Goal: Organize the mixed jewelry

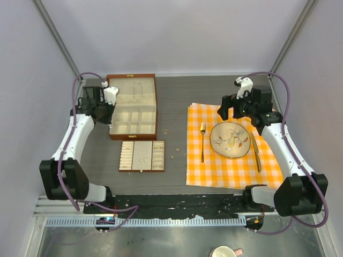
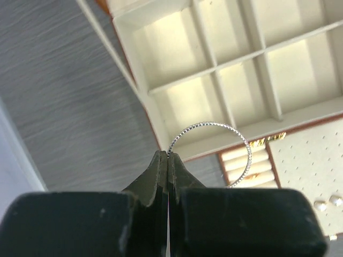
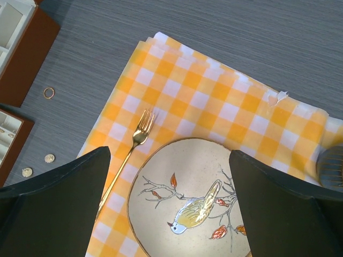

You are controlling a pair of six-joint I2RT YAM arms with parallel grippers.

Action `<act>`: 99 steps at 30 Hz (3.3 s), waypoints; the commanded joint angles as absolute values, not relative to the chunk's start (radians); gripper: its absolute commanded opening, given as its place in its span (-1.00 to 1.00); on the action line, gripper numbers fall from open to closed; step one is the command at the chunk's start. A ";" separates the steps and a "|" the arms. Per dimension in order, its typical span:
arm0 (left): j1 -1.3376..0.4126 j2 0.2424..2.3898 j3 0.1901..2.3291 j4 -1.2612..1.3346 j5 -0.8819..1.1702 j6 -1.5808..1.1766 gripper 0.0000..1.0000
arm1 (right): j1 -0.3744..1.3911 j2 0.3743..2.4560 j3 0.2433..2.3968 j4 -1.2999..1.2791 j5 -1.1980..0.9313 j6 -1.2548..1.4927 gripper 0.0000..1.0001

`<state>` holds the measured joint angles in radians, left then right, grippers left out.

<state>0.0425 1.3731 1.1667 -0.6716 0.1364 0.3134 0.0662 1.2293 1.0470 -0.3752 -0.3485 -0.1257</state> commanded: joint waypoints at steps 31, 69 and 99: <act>-0.091 1.871 1.410 -0.396 -0.121 0.318 -1.00 | 0.069 1.261 1.078 -0.351 -0.316 -0.130 0.99; -0.092 1.974 1.379 -0.321 -0.175 0.354 -0.51 | 0.068 1.278 1.080 -0.351 -0.313 -0.129 0.99; -0.135 1.528 1.263 -0.520 0.196 0.279 -0.01 | 0.069 1.290 1.083 -0.368 -0.347 -0.141 0.99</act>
